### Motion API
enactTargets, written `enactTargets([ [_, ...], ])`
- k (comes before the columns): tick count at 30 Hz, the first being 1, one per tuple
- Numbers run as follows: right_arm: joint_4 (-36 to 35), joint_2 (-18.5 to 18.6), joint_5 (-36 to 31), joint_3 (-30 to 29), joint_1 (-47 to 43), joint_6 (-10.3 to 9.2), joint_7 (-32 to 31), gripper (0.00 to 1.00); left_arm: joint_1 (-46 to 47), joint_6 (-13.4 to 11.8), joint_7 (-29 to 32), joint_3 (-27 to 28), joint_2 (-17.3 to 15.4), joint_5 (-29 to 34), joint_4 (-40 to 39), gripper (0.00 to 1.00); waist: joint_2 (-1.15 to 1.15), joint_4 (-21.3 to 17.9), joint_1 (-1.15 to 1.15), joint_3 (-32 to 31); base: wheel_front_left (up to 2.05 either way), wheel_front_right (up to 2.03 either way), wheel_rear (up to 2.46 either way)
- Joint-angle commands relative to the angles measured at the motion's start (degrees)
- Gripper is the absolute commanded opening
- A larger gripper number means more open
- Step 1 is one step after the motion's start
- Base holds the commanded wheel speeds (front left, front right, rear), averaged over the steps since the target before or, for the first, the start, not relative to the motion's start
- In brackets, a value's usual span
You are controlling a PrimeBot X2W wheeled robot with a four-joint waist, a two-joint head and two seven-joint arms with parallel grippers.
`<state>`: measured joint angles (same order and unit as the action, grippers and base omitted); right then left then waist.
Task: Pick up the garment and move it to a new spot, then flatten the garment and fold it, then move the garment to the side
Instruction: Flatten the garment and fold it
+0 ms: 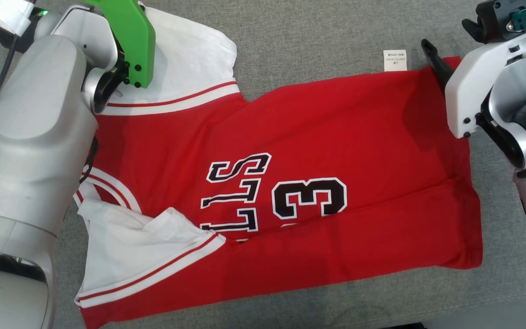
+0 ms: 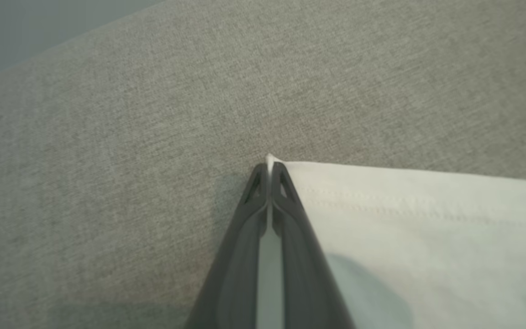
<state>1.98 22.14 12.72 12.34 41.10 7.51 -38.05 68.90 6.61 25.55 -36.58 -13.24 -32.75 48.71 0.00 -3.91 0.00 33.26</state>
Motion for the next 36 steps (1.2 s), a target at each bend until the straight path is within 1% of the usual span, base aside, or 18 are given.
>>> enactTargets([
  [1, 0.41, -0.44, -0.01, -0.11, -0.57, -0.06, -0.53, 1.00, -0.96, 0.33, 0.44, -0.72, 0.74, -0.53, 1.11, 0.00, 0.00, 0.16, 0.00, 0.02, 0.00, 0.00, 0.00],
  [6, 1.04, -1.06, -2.01, -2.33, -2.06, -0.06, -4.26, 1.00, -0.83, 0.62, -0.31, -1.49, 1.78, -0.80, 2.00, 0.00, 0.00, 0.49, 0.00, 0.02, 0.00, 0.00, 0.00],
  [10, -1.20, -2.84, -3.49, -5.61, -3.21, -0.06, -3.85, 1.00, -0.52, 0.73, -0.84, -2.15, 1.96, -1.06, 2.71, 0.00, 0.00, 0.62, 0.00, 0.02, 0.00, 0.00, 0.00],
  [13, -3.08, -3.95, -4.04, -7.02, -4.56, -0.06, -5.30, 1.00, -0.26, 0.77, -1.32, -2.48, 2.07, -1.31, 3.21, 0.00, 0.00, 0.57, 0.00, -0.14, 0.00, 0.00, 0.00],
  [18, -5.87, -4.04, -4.97, -9.55, -7.18, -0.06, -8.58, 1.00, -0.07, 0.94, -1.31, -3.10, 2.46, -2.05, 4.03, 0.00, 0.00, 0.60, 0.00, -0.25, 0.00, 0.00, 0.00],
  [23, -6.59, -4.45, -5.26, -10.54, -8.30, -0.06, -8.58, 1.00, 0.33, 1.04, -1.63, -3.92, 2.53, -2.47, 4.49, 0.00, 0.00, 0.92, 0.00, 0.22, 0.00, 0.00, 0.00],
  [29, -4.06, -5.14, -3.64, -9.89, -6.64, -0.06, -10.13, 1.00, 0.93, 1.06, -2.07, -4.70, 2.65, -2.98, 4.91, 0.00, 0.00, 1.47, 0.00, 1.02, 0.00, 0.00, 0.00],
  [30, -3.49, -5.20, -3.35, -9.68, -6.59, -0.04, -10.65, 0.86, 0.96, 1.06, -2.18, -4.83, 2.64, -3.12, 5.03, 0.00, 0.00, 1.54, 0.00, 1.07, 0.00, 0.00, 0.00],
  [31, -2.99, -5.19, -3.10, -9.55, -6.43, -0.04, -11.26, 0.80, 0.93, 1.07, -2.19, -4.96, 2.67, -3.25, 5.14, 0.00, 0.00, 1.61, 0.00, 1.10, 0.00, 0.00, 0.00],
  [32, -2.61, -5.15, -2.71, -9.39, -6.24, -0.04, -11.85, 0.69, 0.97, 1.03, -2.22, -5.10, 2.72, -3.40, 5.24, 0.00, 0.00, 1.69, 0.00, 1.15, 0.00, 0.00, 0.00],
  [33, -2.30, -4.98, -2.47, -9.31, -6.08, -0.04, -12.21, 0.61, 1.02, 1.01, -2.33, -5.24, 2.76, -3.53, 5.32, 0.00, 0.00, 1.79, 0.00, 1.20, 0.00, 0.00, 0.00],
  [35, -1.79, -4.45, -2.16, -9.19, -5.83, -0.05, -12.65, 0.42, 1.13, 1.02, -2.43, -5.54, 2.86, -3.67, 5.47, 0.00, 0.00, 1.99, 0.00, 1.32, 0.00, 0.00, 0.00],
  [36, -1.56, -4.17, -2.12, -9.18, -5.69, -0.05, -12.98, 0.37, 1.17, 1.01, -2.54, -5.68, 2.93, -3.81, 5.54, 0.00, 0.00, 2.08, 0.00, 1.38, 0.00, 0.00, 0.00],
])
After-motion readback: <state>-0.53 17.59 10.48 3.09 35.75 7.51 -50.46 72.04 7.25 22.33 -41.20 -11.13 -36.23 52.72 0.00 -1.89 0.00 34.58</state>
